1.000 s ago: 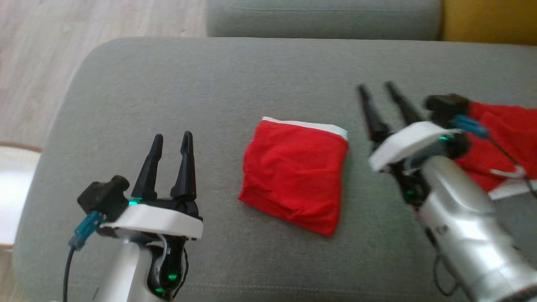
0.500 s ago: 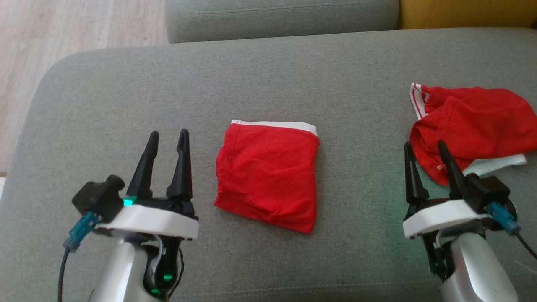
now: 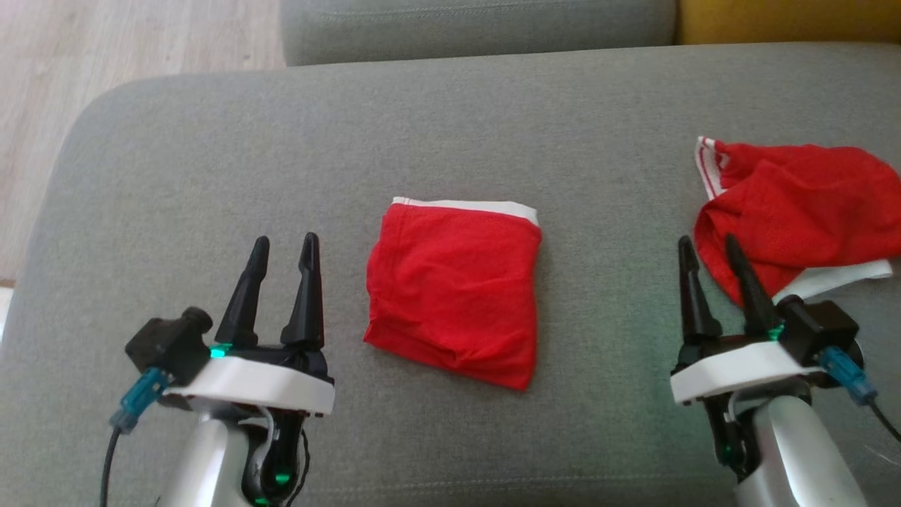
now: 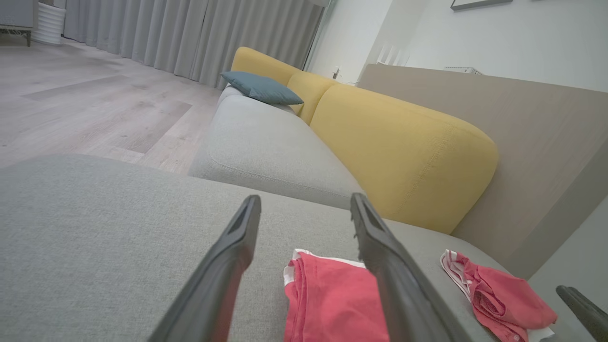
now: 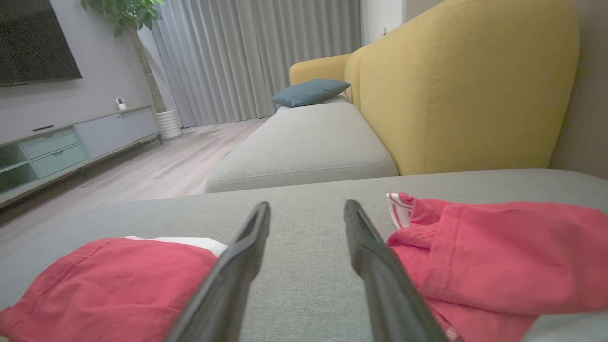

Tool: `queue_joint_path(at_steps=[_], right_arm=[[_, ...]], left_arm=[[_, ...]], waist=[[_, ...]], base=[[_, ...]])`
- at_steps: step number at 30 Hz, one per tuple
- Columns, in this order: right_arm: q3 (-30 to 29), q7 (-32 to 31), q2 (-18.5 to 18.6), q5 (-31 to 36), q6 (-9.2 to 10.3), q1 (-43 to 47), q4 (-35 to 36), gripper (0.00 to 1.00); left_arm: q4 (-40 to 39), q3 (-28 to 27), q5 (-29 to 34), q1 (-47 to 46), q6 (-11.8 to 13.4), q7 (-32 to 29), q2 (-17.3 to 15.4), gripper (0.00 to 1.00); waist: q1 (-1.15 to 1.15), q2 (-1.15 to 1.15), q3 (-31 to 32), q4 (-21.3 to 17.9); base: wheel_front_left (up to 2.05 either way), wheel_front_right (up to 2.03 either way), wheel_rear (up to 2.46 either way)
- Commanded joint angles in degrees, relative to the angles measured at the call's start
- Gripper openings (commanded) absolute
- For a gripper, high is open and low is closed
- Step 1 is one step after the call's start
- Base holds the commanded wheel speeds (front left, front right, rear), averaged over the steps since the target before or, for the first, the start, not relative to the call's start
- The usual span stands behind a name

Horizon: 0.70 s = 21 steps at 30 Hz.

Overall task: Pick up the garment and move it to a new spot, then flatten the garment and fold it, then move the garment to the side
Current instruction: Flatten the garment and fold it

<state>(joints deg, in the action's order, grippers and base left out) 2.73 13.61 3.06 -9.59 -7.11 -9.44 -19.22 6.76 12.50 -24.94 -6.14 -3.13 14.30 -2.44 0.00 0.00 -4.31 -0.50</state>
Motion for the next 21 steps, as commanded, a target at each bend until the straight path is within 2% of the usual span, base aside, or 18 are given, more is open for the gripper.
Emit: queue_joint_path(at_steps=[1,12,16,21], right_arm=[[2.43,0.23,-0.17,-0.17,-0.37,-1.28,2.93,0.0],[16.39,-1.52,-0.18,-1.33,-0.37,-8.46,4.1,0.0],[20.98,-2.56,-0.18,-1.23,-0.37,-12.42,-0.6,0.0],[23.5,-3.84,-0.18,-1.14,-0.37,-17.19,-9.2,0.0]], left_arm=[[-1.71,-1.24,0.4,-2.77,-0.29,0.7,-0.43,1.0],[-1.02,0.05,0.16,-4.5,0.01,0.7,-0.43,1.0],[-0.62,0.94,-0.37,-5.52,0.0,0.7,-0.43,1.0],[-0.36,2.29,-1.32,-6.42,0.26,0.7,-0.43,1.0]], waist=[[0.0,0.0,-0.73,0.91],[0.0,0.0,-5.01,6.63],[0.0,0.0,-6.91,9.83],[0.0,0.0,-8.73,13.73]], base=[[0.0,0.0,0.0],[0.0,0.0,0.0],[0.0,0.0,0.0],[0.0,0.0,0.0]])
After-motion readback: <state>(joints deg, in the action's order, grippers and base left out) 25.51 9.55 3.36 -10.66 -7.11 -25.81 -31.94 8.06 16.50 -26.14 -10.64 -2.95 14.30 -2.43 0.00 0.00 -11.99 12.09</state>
